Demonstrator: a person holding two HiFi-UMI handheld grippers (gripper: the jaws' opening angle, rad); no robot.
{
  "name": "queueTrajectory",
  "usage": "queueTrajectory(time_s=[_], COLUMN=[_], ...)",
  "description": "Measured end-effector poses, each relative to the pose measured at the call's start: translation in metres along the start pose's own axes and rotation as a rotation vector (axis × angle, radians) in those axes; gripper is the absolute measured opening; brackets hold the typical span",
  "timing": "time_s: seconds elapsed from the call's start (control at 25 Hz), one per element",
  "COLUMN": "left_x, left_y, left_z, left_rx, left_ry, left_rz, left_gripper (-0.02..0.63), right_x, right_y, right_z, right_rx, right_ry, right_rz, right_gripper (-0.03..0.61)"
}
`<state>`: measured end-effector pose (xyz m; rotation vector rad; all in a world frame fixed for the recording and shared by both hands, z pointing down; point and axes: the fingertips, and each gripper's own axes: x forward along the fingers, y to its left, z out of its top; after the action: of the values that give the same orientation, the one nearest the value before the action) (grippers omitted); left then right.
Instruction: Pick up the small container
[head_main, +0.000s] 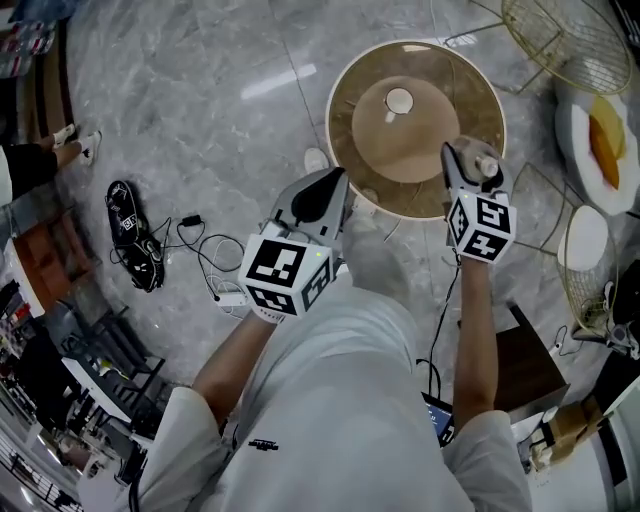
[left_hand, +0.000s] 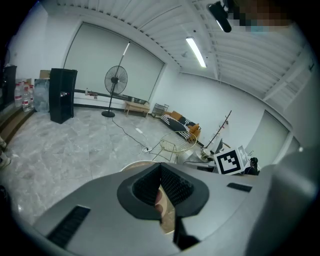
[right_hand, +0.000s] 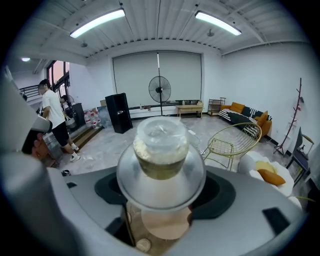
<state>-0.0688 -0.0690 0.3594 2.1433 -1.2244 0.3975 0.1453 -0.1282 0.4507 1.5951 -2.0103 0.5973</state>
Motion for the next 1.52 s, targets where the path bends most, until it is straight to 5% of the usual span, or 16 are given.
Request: queueTrajectory(time_s=[0.4, 1.52], left_x=[-0.039, -0.118], left_y=[-0.010, -0.044], left_z=[0.024, 0.096], left_rx=[-0.004, 0.198], left_ry=[-0.075, -0.284], left_rz=[0.004, 0.026], left_gripper=[0.018, 0.018], right_x=[-0.069, -0.216], right_y=[0.019, 0.053], right_z=[0.040, 0.094], right_rx=[-0.054, -0.121], right_ry=[-0.025, -0.132], right_rz=[0.019, 0.066], right_gripper=[0.336, 0.336])
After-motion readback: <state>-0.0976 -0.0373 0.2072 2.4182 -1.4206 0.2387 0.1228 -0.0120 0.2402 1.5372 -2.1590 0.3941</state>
